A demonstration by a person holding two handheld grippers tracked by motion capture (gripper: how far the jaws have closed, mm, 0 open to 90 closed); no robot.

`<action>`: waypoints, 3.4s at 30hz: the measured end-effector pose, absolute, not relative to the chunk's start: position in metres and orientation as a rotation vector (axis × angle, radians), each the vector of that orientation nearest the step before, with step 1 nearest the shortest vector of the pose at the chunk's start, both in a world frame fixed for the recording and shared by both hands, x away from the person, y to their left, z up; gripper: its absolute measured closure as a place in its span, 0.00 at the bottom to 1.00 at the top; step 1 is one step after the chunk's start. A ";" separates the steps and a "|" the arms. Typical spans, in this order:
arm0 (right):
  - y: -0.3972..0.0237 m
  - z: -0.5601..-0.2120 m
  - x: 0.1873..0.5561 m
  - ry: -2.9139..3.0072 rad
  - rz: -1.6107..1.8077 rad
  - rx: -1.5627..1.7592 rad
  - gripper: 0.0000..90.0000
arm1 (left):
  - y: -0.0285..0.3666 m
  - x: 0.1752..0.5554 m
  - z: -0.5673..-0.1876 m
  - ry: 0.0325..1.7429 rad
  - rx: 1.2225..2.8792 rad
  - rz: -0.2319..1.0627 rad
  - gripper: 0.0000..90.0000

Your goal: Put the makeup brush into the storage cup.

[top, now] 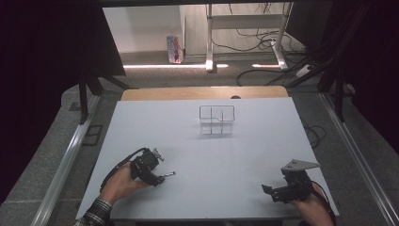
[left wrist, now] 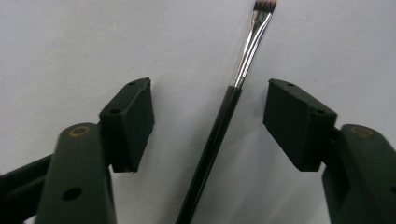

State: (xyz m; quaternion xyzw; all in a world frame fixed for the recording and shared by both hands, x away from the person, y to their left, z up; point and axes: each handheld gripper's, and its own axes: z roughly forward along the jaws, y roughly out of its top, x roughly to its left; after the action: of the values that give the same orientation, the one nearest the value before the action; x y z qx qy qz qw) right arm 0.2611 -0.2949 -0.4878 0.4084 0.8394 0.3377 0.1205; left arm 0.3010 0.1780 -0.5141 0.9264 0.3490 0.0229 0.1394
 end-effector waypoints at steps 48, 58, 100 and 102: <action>-0.295 -0.484 0.260 2.453 1.035 1.152 0.01 | 0.205 0.281 -0.489 1.011 2.334 0.074 0.94; -0.296 -0.483 0.261 2.438 1.057 1.147 0.00 | 0.212 0.274 -0.482 0.989 2.241 0.125 0.94; -0.297 -0.472 0.261 2.339 1.184 1.069 0.00 | 0.201 0.259 -0.464 0.837 1.929 0.113 0.94; -0.297 -0.471 0.261 2.341 1.186 1.064 0.00 | 0.198 0.258 -0.464 0.831 1.928 0.113 0.94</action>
State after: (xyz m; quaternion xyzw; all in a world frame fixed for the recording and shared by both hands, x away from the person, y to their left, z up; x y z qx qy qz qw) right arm 0.2615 -0.2969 -0.4711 0.3712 0.8168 0.4138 0.1543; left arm 0.2582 0.1981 -0.4638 0.7959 0.3431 0.0468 0.4967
